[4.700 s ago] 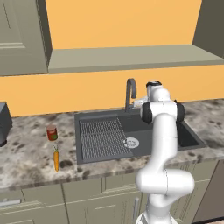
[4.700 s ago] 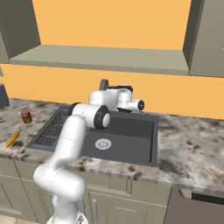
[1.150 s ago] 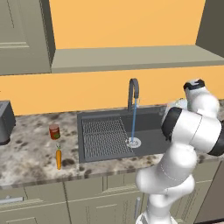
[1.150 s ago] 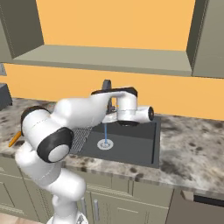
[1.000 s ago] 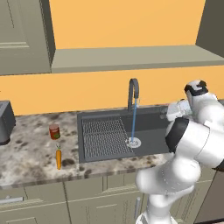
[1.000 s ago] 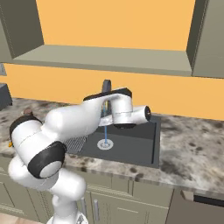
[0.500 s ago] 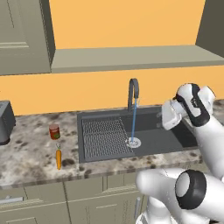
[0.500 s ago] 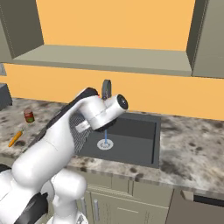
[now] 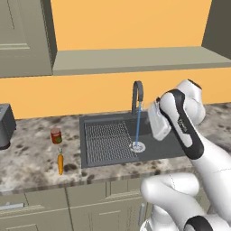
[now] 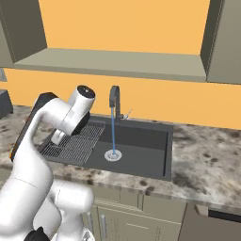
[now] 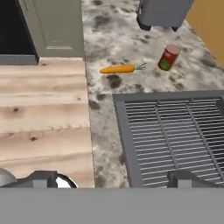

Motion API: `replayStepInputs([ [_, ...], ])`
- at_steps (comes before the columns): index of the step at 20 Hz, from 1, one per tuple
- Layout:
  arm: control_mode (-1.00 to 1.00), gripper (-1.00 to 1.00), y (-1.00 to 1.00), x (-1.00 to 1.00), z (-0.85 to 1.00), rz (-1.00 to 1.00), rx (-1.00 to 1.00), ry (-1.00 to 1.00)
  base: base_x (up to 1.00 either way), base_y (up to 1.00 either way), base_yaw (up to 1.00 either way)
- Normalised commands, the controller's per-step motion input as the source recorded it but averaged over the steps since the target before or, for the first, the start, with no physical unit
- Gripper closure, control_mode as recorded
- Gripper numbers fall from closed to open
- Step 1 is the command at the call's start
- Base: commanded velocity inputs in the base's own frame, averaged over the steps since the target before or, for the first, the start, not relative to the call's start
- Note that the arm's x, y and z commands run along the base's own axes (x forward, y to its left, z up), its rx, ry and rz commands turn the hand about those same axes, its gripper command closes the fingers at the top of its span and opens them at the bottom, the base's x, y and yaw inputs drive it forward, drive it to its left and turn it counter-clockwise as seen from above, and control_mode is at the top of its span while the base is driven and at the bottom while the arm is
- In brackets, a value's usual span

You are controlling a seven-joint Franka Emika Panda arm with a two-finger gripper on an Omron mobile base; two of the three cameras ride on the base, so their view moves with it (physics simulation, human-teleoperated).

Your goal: Turn on the sink faucet. Then move the carrot from the counter to the sink. Turn off the sink. Move the vegetable from the sink to the pot next to the stove. Finally move the pot to the rear left burner.

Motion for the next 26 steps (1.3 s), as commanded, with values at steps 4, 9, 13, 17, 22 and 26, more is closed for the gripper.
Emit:
replayStepInputs([
  [4,-1.0,-1.0,0.75,-0.07,0.07,0.27,-0.21,0.0,0.0,0.0,0.0],
  [9,-1.0,-1.0,0.7,0.02,0.03,0.35,-0.16,0.0,0.0,0.0,0.0],
  [13,-1.0,-1.0,0.63,0.0,0.04,0.42,-0.16,-0.02,0.0,0.0,0.0],
  [17,-1.0,-1.0,0.61,0.0,0.02,0.44,-0.15,-0.03,0.0,0.0,0.0],
  [22,-1.0,-1.0,0.72,0.0,0.0,0.41,-0.15,-0.05,0.0,0.0,0.0],
  [26,-1.0,-1.0,0.84,0.0,-0.07,0.38,-0.12,-0.09,0.0,0.0,0.0],
])
